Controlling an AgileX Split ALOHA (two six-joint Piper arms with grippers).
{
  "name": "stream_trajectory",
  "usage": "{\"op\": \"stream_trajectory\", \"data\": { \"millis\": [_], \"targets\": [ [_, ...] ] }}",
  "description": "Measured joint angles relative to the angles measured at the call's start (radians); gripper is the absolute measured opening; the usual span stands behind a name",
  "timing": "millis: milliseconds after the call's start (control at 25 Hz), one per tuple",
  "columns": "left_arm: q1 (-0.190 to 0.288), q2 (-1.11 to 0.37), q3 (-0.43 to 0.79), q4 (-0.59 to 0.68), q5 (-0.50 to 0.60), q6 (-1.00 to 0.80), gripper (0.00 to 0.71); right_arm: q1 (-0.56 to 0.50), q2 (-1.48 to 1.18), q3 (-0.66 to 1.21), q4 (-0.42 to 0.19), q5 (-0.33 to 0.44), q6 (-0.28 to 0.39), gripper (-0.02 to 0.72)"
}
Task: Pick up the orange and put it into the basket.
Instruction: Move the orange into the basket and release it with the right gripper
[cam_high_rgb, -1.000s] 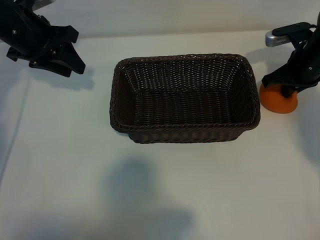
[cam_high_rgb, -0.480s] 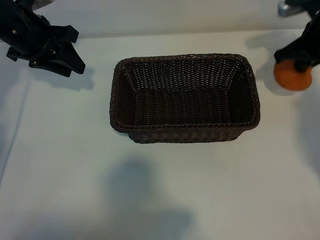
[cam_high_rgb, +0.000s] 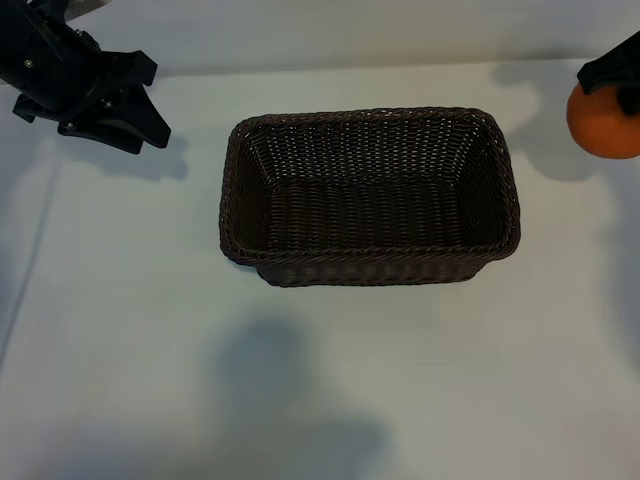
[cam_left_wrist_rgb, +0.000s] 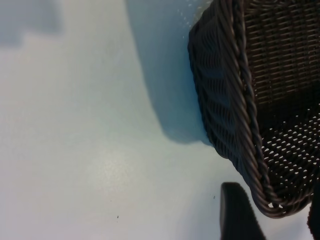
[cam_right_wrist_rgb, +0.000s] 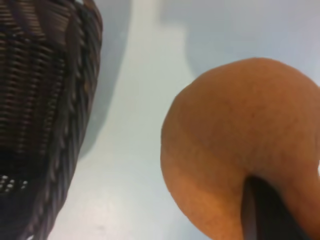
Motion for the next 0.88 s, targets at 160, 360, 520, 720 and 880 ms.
{"op": "stream_trajectory", "data": {
  "millis": [160, 360, 520, 720, 880],
  "targets": [
    [0.000, 0.000, 0.000, 0.000, 0.000, 0.000, 0.398, 0.000, -0.016, 0.000, 0.074, 0.007, -0.004, 0.092],
    [0.000, 0.000, 0.000, 0.000, 0.000, 0.000, 0.398, 0.042, -0.018, 0.000, 0.168, 0.008, -0.027, 0.092],
    [0.000, 0.000, 0.000, 0.000, 0.000, 0.000, 0.398, 0.124, -0.018, 0.000, 0.187, 0.008, -0.028, 0.092],
    [0.000, 0.000, 0.000, 0.000, 0.000, 0.000, 0.398, 0.219, -0.018, -0.016, 0.233, -0.005, -0.027, 0.092],
    [0.000, 0.000, 0.000, 0.000, 0.000, 0.000, 0.398, 0.291, -0.018, -0.063, 0.254, -0.053, -0.008, 0.090]
  ]
}}
